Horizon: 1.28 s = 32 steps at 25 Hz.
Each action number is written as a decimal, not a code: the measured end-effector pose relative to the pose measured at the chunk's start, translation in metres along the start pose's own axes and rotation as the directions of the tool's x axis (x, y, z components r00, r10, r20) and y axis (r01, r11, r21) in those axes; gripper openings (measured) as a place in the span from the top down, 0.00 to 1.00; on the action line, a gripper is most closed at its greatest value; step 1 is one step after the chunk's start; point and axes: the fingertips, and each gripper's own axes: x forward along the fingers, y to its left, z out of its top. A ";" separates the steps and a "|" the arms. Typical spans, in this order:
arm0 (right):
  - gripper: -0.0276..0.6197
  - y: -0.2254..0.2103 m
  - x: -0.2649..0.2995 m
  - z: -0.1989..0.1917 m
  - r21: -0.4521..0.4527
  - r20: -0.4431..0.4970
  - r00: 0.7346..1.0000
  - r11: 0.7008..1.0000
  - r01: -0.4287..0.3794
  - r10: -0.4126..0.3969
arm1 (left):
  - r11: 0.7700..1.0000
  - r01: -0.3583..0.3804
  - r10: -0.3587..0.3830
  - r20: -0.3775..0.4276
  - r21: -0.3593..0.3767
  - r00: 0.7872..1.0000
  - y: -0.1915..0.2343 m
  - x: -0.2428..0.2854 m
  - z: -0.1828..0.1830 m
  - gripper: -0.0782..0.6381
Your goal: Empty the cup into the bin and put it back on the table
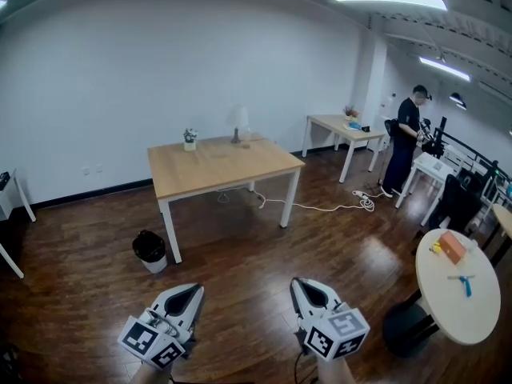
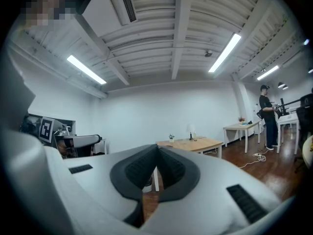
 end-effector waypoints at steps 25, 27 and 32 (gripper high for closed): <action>0.95 -0.140 0.160 0.031 0.012 0.015 0.991 0.991 -0.131 0.131 | 0.993 -0.109 0.109 0.005 0.047 0.994 0.096 0.183 -0.030 0.90; 0.95 -0.151 0.171 0.031 0.014 0.015 0.989 0.989 -0.146 0.145 | 0.991 -0.120 0.120 0.002 0.051 0.993 0.101 0.195 -0.034 0.90; 0.95 -0.180 0.190 0.037 0.008 0.032 0.985 0.986 -0.168 0.168 | 0.987 -0.142 0.141 0.008 0.075 0.990 0.107 0.223 -0.039 0.90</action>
